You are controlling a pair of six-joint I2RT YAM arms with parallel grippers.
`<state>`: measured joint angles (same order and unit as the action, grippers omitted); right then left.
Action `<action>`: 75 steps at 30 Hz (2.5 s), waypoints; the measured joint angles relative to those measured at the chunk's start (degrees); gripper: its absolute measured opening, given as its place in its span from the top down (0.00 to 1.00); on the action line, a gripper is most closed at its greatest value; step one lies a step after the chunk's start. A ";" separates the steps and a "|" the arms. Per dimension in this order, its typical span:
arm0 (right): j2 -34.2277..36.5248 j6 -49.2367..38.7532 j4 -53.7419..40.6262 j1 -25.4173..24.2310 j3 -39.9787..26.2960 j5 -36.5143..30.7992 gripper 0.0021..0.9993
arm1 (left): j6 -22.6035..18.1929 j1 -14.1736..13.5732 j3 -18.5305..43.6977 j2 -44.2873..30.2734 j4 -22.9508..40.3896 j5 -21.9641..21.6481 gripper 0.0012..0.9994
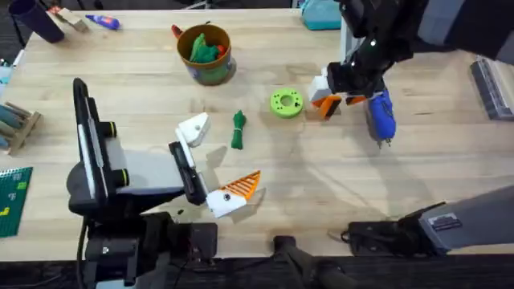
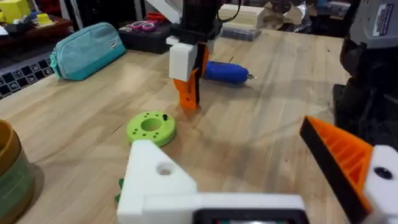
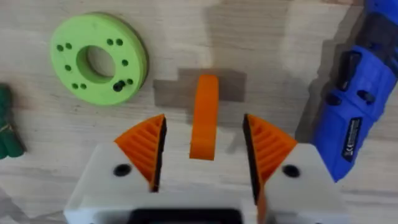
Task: Pick up the gripper from the table and insert it into the empty holder that is missing its gripper. Then pick up a screw, insert it into the mounting hole, and use the screwdriver to tighten it. Finally, clean up the table by picking up the vegetable and placing it into the bucket.
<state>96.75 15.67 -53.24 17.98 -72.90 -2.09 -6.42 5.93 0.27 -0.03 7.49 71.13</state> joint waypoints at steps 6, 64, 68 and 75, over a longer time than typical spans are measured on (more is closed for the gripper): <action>0.00 -0.32 0.12 0.00 0.02 -0.02 0.52 | 0.00 0.00 0.00 0.00 0.00 0.00 0.01; -24.45 -0.87 2.26 0.00 -7.65 20.74 0.99 | 0.00 0.00 0.01 -0.01 0.00 0.00 0.01; -24.54 -0.29 9.27 0.01 -5.12 25.90 0.99 | 0.00 0.00 0.01 -0.01 0.00 0.00 0.01; -24.36 3.42 22.16 0.02 4.69 34.14 0.99 | 0.00 0.00 0.00 -0.01 0.00 0.00 0.01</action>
<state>72.39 19.09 -31.08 18.00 -68.22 32.06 -6.42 5.93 0.27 -0.04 7.49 71.13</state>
